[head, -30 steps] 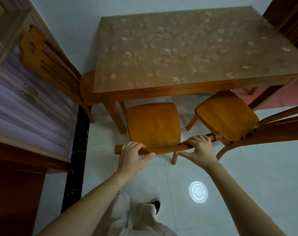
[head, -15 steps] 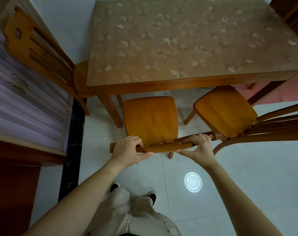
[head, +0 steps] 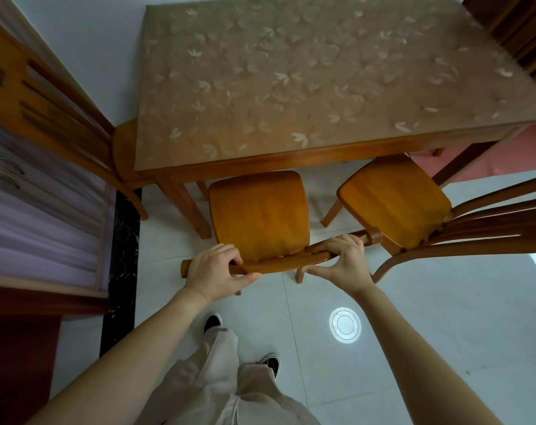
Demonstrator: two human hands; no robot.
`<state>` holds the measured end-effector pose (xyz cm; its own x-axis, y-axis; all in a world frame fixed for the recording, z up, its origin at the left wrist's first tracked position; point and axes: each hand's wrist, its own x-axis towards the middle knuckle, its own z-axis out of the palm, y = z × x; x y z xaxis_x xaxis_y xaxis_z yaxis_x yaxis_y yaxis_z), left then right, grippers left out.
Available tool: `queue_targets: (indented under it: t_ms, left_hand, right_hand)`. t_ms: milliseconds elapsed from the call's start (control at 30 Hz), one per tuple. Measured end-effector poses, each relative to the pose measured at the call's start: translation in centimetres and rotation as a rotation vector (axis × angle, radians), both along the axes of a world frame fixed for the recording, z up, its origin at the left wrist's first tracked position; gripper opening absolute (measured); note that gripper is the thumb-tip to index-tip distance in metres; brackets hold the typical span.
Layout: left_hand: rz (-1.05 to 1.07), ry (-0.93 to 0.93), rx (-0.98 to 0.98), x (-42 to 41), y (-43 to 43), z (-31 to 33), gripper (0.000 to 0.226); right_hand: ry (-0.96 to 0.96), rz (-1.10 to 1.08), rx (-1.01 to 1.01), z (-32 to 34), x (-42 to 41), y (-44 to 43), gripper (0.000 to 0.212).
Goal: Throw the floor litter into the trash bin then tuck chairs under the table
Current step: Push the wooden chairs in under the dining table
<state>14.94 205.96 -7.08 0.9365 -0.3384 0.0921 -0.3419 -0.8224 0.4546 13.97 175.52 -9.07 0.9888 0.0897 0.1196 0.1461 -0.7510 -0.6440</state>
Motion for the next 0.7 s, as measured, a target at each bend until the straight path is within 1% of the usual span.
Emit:
queue_targets:
  t_ms: [100,300,567,700]
  left_hand:
    - [0.004,-0.004,0.019,1.8,0.2,0.0,0.050]
    - [-0.006,-0.014,0.056,5.2,0.4,-0.1,0.052]
    - [-0.024,0.005,0.069,10.4,1.3,0.1,0.051]
    - [-0.033,-0.006,0.046,13.0,1.6,0.1,0.052]
  right_hand:
    - [-0.009,-0.010,0.013,0.0,1.7,0.3,0.066]
    - [-0.023,-0.037,0.035,0.2,5.2,0.7,0.051]
    - [-0.039,-0.039,0.018,0.0,9.8,1.6,0.050]
    - [-0.038,-0.040,-0.003,-0.2,12.4,1.7,0.060]
